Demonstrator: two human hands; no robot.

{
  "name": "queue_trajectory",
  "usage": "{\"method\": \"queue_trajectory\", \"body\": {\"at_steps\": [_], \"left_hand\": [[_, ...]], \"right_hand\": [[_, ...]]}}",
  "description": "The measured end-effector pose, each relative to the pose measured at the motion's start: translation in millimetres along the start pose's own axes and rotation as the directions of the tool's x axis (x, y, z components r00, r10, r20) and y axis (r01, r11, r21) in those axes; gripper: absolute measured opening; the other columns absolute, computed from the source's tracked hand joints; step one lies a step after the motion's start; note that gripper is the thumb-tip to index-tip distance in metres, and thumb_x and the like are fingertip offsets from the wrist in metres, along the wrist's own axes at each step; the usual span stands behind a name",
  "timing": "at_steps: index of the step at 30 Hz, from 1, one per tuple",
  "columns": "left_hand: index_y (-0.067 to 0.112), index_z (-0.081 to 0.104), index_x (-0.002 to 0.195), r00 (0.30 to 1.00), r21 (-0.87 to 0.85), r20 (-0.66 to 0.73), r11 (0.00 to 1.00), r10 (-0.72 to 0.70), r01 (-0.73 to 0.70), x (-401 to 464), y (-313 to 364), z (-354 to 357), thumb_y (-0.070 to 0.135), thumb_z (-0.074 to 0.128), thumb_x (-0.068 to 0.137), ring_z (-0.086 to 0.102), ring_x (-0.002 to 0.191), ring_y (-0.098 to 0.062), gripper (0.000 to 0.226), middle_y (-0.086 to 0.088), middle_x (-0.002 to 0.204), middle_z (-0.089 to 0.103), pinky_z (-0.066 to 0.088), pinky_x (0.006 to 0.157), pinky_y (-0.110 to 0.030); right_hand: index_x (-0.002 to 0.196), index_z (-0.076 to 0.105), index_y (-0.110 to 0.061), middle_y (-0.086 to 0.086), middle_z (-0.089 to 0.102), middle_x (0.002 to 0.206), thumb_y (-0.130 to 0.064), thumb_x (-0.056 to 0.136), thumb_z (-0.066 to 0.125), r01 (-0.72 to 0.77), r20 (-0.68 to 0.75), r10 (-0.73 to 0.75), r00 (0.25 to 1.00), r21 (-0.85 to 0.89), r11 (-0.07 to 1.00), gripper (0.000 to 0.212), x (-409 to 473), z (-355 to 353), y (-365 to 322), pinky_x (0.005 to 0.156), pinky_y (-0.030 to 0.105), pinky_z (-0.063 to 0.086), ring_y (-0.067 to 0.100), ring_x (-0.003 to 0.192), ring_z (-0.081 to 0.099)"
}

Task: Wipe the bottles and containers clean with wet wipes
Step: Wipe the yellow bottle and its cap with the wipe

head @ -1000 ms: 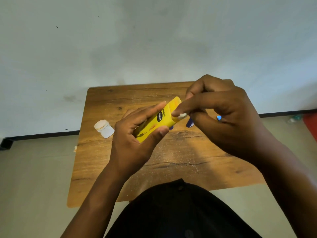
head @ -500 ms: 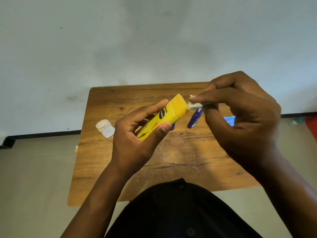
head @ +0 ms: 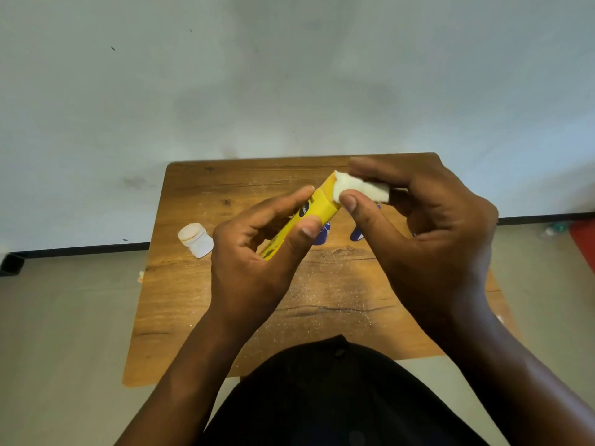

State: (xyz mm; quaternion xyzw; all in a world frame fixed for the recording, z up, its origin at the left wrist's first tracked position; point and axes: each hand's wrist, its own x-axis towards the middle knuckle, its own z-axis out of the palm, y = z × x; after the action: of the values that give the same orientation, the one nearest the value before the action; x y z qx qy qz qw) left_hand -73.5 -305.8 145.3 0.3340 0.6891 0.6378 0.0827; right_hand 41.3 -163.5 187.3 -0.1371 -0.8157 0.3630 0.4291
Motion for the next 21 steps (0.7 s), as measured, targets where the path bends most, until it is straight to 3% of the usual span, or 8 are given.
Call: {"method": "queue_trajectory", "body": {"at_steps": [3, 5, 8, 11, 14, 17, 19, 21], "left_hand": [[0.007, 0.073, 0.127, 0.999, -0.096, 0.019, 0.994, -0.047, 0.049, 0.3, 1.5, 0.9, 0.028, 0.067, 0.095, 0.075, 0.097, -0.011, 0.039, 0.0, 0.116, 0.08, 0.059, 0.076, -0.024], [0.008, 0.072, 0.126, 0.998, -0.134, 0.038, 0.989, -0.055, 0.059, 0.2, 2.0, 1.4, 0.025, 0.068, 0.095, 0.075, 0.093, -0.01, 0.036, -0.002, 0.115, 0.079, 0.057, 0.075, -0.02], [0.009, 0.073, 0.125, 0.999, -0.072, 0.022, 0.997, -0.025, 0.026, 0.1, 1.4, -1.3, 0.025, 0.073, 0.092, 0.076, 0.105, -0.015, 0.037, 0.002, 0.115, 0.08, 0.062, 0.079, -0.028], [0.021, 0.073, 0.126, 0.999, 0.099, -0.015, 0.994, 0.044, -0.042, -0.4, -0.8, -6.2, 0.037, 0.077, 0.09, 0.075, 0.107, -0.024, 0.039, 0.008, 0.117, 0.077, 0.064, 0.08, -0.044], [0.026, 0.071, 0.129, 0.997, 0.205, -0.042, 0.977, 0.065, -0.056, -0.8, 1.0, -6.5, 0.045, 0.079, 0.09, 0.074, 0.109, -0.021, 0.044, 0.013, 0.119, 0.075, 0.064, 0.08, -0.043], [0.019, 0.072, 0.127, 0.998, 0.046, -0.052, 0.998, -0.034, 0.037, -0.2, 2.5, -3.5, 0.033, 0.082, 0.088, 0.075, 0.11, -0.015, 0.043, 0.007, 0.118, 0.077, 0.064, 0.086, -0.035], [0.011, 0.072, 0.128, 0.994, -0.104, -0.006, 0.989, -0.105, 0.104, 0.7, 2.7, -2.5, 0.029, 0.082, 0.088, 0.077, 0.104, -0.018, 0.045, -0.001, 0.113, 0.08, 0.064, 0.081, -0.035], [0.006, 0.069, 0.131, 0.984, -0.253, 0.056, 0.951, -0.168, 0.177, 1.8, 4.1, -2.5, 0.029, 0.076, 0.087, 0.078, 0.095, -0.022, 0.05, -0.009, 0.107, 0.081, 0.061, 0.073, -0.031]], "right_hand": [[0.117, 0.076, -0.01, -0.006, 0.073, 0.112, -0.013, 0.092, 0.083, 0.044, 0.05, -0.043, 0.998, -0.016, 0.999, 0.026, 4.1, 0.2, 3.8, 0.086, 0.034, 0.061, 0.009, 0.106, 0.071], [0.114, 0.077, -0.011, -0.004, 0.075, 0.109, -0.014, 0.091, 0.083, 0.059, 0.072, -0.055, 0.996, -0.045, 0.997, 0.024, 6.4, -0.3, 5.7, 0.085, 0.026, 0.058, 0.006, 0.103, 0.07], [0.108, 0.079, -0.016, -0.001, 0.078, 0.098, -0.017, 0.091, 0.083, -0.049, 0.066, 0.049, 0.997, -0.001, 0.999, 0.017, 7.1, -0.7, 5.2, 0.078, 0.029, 0.057, 0.009, 0.094, 0.071], [0.099, 0.08, -0.022, -0.009, 0.077, 0.09, -0.018, 0.09, 0.083, -0.259, 0.082, 0.251, 0.964, 0.112, 0.959, 0.011, 7.8, 1.0, 2.3, 0.071, 0.029, 0.059, 0.014, 0.087, 0.073], [0.097, 0.081, -0.019, -0.002, 0.078, 0.089, -0.014, 0.091, 0.082, -0.375, 0.104, 0.36, 0.927, 0.256, 0.891, 0.008, 6.0, 2.9, 3.9, 0.068, 0.049, 0.062, 0.026, 0.086, 0.075], [0.105, 0.079, -0.015, -0.007, 0.077, 0.098, -0.008, 0.092, 0.08, -0.193, 0.065, 0.184, 0.981, 0.188, 0.963, 0.015, 1.8, 6.4, 2.3, 0.073, 0.041, 0.061, 0.019, 0.093, 0.073], [0.109, 0.077, -0.009, -0.001, 0.076, 0.105, -0.003, 0.091, 0.08, -0.038, 0.042, 0.032, 0.999, 0.14, 0.989, 0.019, -1.1, 6.0, 5.4, 0.079, 0.038, 0.06, 0.018, 0.1, 0.072], [0.113, 0.075, -0.008, 0.0, 0.076, 0.109, -0.002, 0.091, 0.079, 0.002, 0.045, -0.009, 0.999, 0.154, 0.988, 0.023, -0.8, 5.5, 10.9, 0.084, 0.039, 0.06, 0.017, 0.105, 0.071]]}}
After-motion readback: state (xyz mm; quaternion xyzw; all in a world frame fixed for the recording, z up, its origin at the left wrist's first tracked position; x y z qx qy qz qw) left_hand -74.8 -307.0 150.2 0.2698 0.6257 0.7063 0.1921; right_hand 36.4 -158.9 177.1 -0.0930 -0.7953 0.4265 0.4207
